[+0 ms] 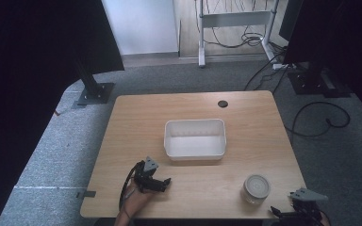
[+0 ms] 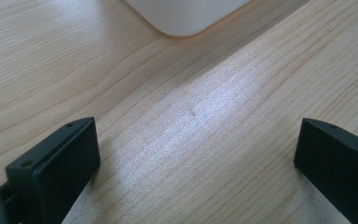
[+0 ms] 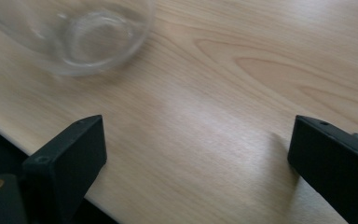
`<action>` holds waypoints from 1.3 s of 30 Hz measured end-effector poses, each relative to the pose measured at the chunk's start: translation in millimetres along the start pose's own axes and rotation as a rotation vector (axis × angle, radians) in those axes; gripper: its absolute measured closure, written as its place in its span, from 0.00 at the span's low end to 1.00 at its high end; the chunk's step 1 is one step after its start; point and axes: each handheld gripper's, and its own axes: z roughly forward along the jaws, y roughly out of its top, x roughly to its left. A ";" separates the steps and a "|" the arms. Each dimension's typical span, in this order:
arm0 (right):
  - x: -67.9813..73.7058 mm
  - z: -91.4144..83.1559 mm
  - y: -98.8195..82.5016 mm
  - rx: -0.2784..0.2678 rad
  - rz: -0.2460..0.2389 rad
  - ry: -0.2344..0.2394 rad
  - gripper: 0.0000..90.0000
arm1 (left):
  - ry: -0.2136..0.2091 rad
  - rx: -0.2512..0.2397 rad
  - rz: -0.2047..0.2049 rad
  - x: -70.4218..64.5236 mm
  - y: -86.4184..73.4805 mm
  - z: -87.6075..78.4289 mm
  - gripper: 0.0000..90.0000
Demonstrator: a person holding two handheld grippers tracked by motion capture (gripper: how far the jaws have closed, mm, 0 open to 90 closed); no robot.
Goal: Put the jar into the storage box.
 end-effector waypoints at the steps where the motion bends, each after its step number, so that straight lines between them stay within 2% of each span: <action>1: 0.0 0.0 0.0 0.000 0.000 0.000 0.05 | 0.000 0.000 0.000 0.0 0.0 0.0 0.00; 5: 0.1 -0.5 -2.4 -0.007 0.015 -0.030 0.03 | 0.000 0.000 0.000 0.0 0.0 0.0 0.00; 9: 0.2 0.2 -2.5 0.000 0.021 -0.037 0.00 | 0.000 0.000 0.000 0.0 0.0 0.0 0.00; 24: 2.1 0.3 -0.6 0.019 0.041 -0.054 0.00 | 0.000 0.000 0.000 0.0 0.0 0.0 0.00; 29: 1.3 -1.8 -0.3 0.020 0.043 -0.049 0.03 | 0.000 0.001 0.000 0.1 0.1 -0.1 0.00; 39: 5.0 -9.0 4.8 0.004 0.042 -0.020 0.04 | 0.000 0.000 0.000 0.0 0.0 0.0 0.00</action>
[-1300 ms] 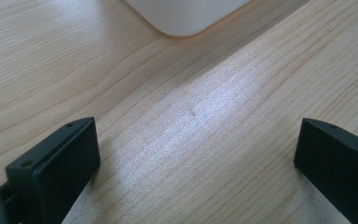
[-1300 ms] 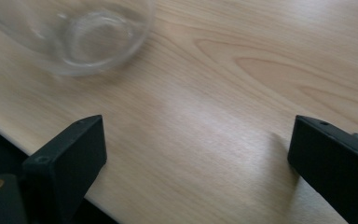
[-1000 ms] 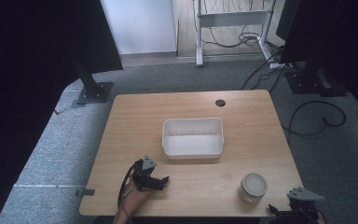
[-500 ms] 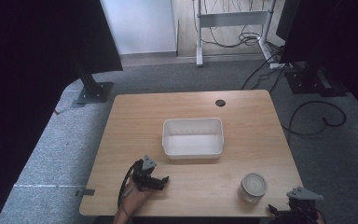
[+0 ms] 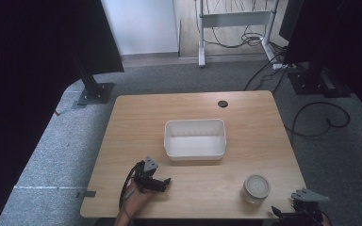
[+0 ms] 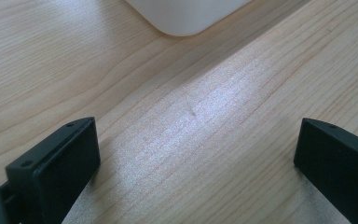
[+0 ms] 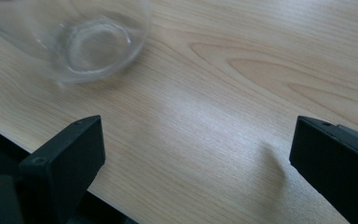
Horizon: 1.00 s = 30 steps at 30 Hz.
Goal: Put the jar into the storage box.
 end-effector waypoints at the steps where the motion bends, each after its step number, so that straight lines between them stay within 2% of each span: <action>1: 0.8 -0.7 0.8 -0.003 -0.001 0.001 0.04 | 0.000 0.000 0.000 0.0 0.0 0.0 0.00; 10: 8.5 -5.2 8.4 -0.024 -0.027 0.027 0.04 | 0.001 0.002 0.000 0.0 0.1 -0.1 0.00; 30: 21.7 -2.3 23.0 -0.075 -0.060 0.069 0.02 | 0.000 0.000 0.000 0.0 0.0 0.0 0.00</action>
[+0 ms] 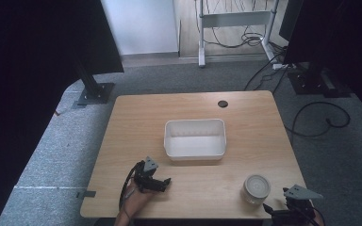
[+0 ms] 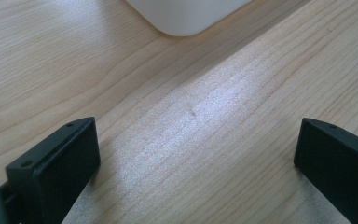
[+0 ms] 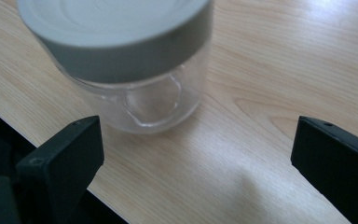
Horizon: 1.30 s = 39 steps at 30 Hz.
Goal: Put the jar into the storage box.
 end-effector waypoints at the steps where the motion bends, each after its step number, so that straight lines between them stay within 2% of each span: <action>1: 0.7 0.6 0.7 -0.002 -0.002 0.003 0.02 | 0.000 0.000 0.000 0.0 0.0 0.0 0.00; 20: 12.4 14.3 13.7 -0.038 -0.037 0.046 0.01 | 0.000 0.000 0.000 0.0 0.0 0.0 0.00; 35: 20.0 30.2 24.2 -0.038 -0.051 0.062 0.02 | 0.000 0.000 0.000 0.0 0.0 0.0 0.00; 39: 21.5 35.9 25.3 -0.024 -0.052 0.061 0.04 | 0.000 0.000 0.000 0.0 0.0 0.0 0.00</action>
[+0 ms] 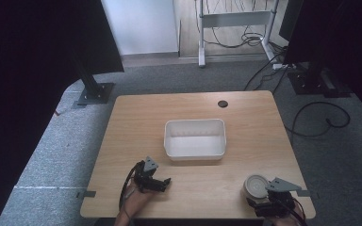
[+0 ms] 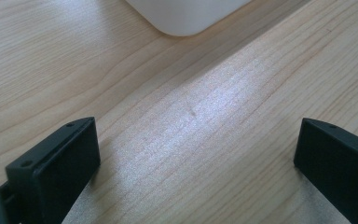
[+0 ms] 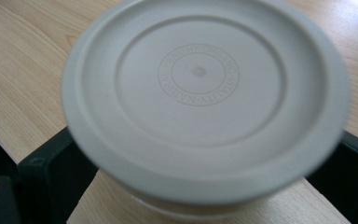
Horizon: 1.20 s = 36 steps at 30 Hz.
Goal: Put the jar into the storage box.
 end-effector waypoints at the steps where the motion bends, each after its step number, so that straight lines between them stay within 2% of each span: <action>1: 0.3 1.6 0.0 -0.001 0.002 0.002 0.05 | 0.000 0.000 0.000 0.0 0.0 0.0 0.00; 4: 0.9 4.2 -0.2 -0.006 0.006 0.006 0.09 | 0.000 0.000 0.000 0.0 0.0 0.0 0.00; 7: 3.5 5.5 0.1 -0.008 0.021 -0.016 0.10 | 0.000 0.000 0.000 0.0 0.0 0.0 0.00; 11: 8.3 3.9 3.1 -0.004 0.011 -0.059 0.11 | 0.000 0.001 0.000 0.0 0.0 0.0 0.00; 20: 9.9 4.3 7.6 -0.019 0.021 -0.096 0.11 | -0.001 0.002 0.001 0.1 0.1 -0.1 0.00; 36: 15.8 11.6 28.0 -0.020 -0.002 -0.109 0.11 | -0.001 0.002 0.000 0.1 0.1 -0.1 0.00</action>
